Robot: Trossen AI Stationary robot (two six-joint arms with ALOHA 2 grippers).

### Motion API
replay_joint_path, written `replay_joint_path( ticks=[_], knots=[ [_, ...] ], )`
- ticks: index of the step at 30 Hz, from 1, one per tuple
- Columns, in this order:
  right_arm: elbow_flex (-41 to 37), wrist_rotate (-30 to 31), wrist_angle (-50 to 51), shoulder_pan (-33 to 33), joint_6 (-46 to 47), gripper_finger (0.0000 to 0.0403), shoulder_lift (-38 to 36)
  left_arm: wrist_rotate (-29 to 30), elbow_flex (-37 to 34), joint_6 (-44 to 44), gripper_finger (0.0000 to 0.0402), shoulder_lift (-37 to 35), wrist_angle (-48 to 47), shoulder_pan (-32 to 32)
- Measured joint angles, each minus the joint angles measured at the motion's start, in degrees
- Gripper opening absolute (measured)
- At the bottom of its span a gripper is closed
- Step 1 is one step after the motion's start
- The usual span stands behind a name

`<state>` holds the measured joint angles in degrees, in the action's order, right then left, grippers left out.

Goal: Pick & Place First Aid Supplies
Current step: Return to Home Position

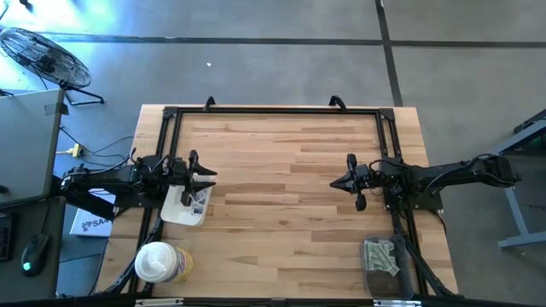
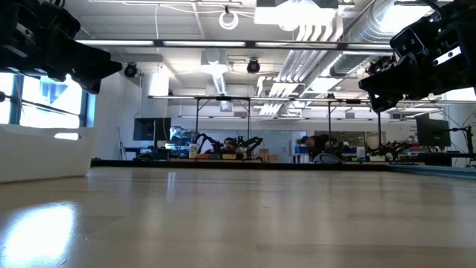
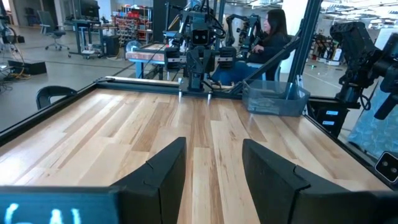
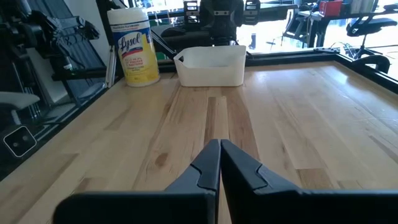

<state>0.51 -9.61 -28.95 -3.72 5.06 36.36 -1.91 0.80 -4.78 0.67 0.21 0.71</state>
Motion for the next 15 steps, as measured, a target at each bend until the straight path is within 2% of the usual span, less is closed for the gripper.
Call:
replay_joint_path(
  ticks=[15],
  knots=[
    [0.00, 0.00, 0.00, -0.01, 0.02, 0.0006, 0.00, 0.00, 0.00, 0.00, 0.0156, 0.00, 0.00, 0.00]
  ],
)
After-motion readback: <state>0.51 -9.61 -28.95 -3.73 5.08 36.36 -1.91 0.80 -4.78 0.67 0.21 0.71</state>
